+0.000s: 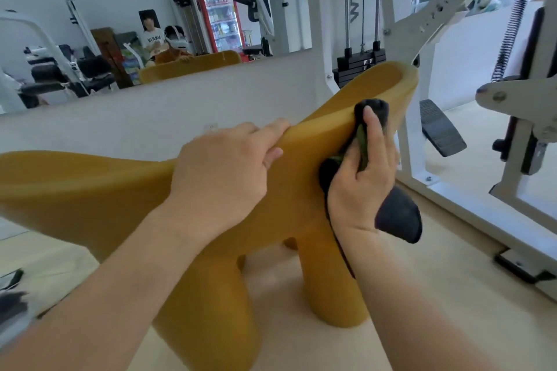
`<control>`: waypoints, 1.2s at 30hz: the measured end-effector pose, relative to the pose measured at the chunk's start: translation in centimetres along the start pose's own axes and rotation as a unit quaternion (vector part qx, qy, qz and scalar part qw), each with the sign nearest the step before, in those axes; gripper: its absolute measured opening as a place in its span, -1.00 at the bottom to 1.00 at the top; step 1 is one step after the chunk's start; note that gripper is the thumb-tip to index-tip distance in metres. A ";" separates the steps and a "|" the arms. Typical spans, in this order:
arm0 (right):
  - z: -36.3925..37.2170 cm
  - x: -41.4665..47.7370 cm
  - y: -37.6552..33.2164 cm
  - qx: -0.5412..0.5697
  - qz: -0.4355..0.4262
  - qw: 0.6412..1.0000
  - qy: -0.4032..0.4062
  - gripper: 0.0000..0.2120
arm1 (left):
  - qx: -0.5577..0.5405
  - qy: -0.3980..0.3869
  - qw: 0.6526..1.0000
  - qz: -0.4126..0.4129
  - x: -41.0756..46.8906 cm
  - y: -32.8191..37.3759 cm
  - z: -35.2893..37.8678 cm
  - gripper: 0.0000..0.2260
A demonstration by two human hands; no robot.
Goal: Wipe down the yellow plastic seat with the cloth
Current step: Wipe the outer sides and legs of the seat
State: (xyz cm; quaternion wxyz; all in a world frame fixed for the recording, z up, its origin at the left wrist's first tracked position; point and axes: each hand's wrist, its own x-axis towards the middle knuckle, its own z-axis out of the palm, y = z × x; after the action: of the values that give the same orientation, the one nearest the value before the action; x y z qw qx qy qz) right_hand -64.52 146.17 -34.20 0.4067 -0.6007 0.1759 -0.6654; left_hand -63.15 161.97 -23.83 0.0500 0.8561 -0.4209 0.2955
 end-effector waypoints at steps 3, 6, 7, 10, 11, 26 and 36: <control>0.0 -6.5 1.4 -0.035 -0.038 0.994 -0.097 -0.52 | -0.012 0.080 0.997 0.010 0.0 0.1 0.9 -0.65; -2.3 -10.2 2.0 0.014 0.095 0.973 -0.211 -0.52 | -0.036 0.172 0.981 0.087 -2.5 2.4 1.6 -0.77; -3.0 -9.5 1.7 0.042 0.165 0.961 -0.217 -0.56 | -0.054 0.175 0.977 0.112 -3.9 3.6 2.2 -0.82; -5.2 -3.9 0.1 -0.006 0.230 0.927 -0.298 -0.61 | -0.146 0.003 0.988 0.056 -6.9 6.7 4.7 -0.82; -5.9 -1.7 -0.7 -0.025 0.224 0.902 -0.368 -0.63 | -0.182 -0.069 0.981 -0.003 -7.2 7.0 5.6 -0.72; -12.1 3.6 -0.9 -0.133 0.319 0.719 -0.603 -0.46 | -0.708 -0.159 0.631 -0.276 -7.0 7.8 6.1 -0.86; -12.7 1.3 0.8 -0.196 0.196 0.536 -0.797 -0.74 | -0.693 -0.204 0.628 -0.288 -6.1 8.9 5.5 -0.85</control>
State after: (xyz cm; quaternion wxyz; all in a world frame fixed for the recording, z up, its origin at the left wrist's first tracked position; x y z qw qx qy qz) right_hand -76.14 141.49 -36.71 0.3709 -0.8980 0.0178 0.2361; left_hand -70.16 158.60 -33.09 0.6242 0.6846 -0.2329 -0.2957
